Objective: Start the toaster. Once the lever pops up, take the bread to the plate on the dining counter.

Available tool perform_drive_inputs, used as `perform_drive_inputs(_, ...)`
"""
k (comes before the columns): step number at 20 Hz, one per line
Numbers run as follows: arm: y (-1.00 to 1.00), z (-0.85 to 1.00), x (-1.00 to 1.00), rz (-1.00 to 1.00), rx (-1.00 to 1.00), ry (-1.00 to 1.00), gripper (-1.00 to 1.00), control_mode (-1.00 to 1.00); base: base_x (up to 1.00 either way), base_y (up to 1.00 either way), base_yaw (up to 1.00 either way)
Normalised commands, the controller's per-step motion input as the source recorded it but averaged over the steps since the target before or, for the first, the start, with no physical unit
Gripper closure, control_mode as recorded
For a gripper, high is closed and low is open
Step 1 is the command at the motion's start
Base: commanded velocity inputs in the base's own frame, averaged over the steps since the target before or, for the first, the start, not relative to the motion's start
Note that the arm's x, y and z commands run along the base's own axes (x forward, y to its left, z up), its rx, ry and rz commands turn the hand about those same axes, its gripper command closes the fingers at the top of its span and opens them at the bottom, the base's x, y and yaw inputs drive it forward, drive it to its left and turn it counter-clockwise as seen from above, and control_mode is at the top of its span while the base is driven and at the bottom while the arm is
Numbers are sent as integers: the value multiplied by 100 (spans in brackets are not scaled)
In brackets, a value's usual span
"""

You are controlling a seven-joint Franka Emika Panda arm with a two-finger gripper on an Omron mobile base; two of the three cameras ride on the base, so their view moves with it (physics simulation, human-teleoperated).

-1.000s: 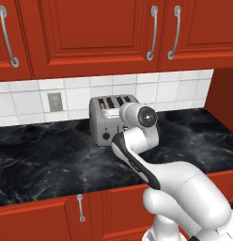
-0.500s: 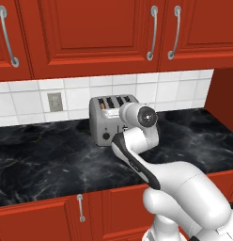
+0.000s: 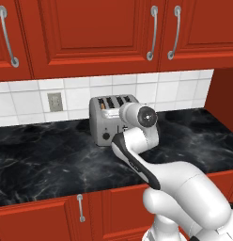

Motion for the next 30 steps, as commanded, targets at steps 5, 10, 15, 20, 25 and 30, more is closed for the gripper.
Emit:
perform_drive_inputs(5, 0, 0, 0, 0, 0, 0, -100, -100, 0, 0, 0)
perform_drive_inputs(10, 0, 0, 0, 0, 0, 0, -100, -100, 0, 0, 0)
perform_drive_inputs(15, 0, 0, 0, 0, 0, 0, -100, -100, 0, 0, 0)
perform_drive_inputs(20, 0, 0, 0, 0, 0, 0, -100, -100, 0, 0, 0)
perform_drive_inputs(25, 0, 0, 0, 0, 0, 0, -100, -100, 0, 0, 0)
perform_drive_inputs(30, 0, 0, 0, 0, 0, 0, -100, -100, 0, 0, 0)
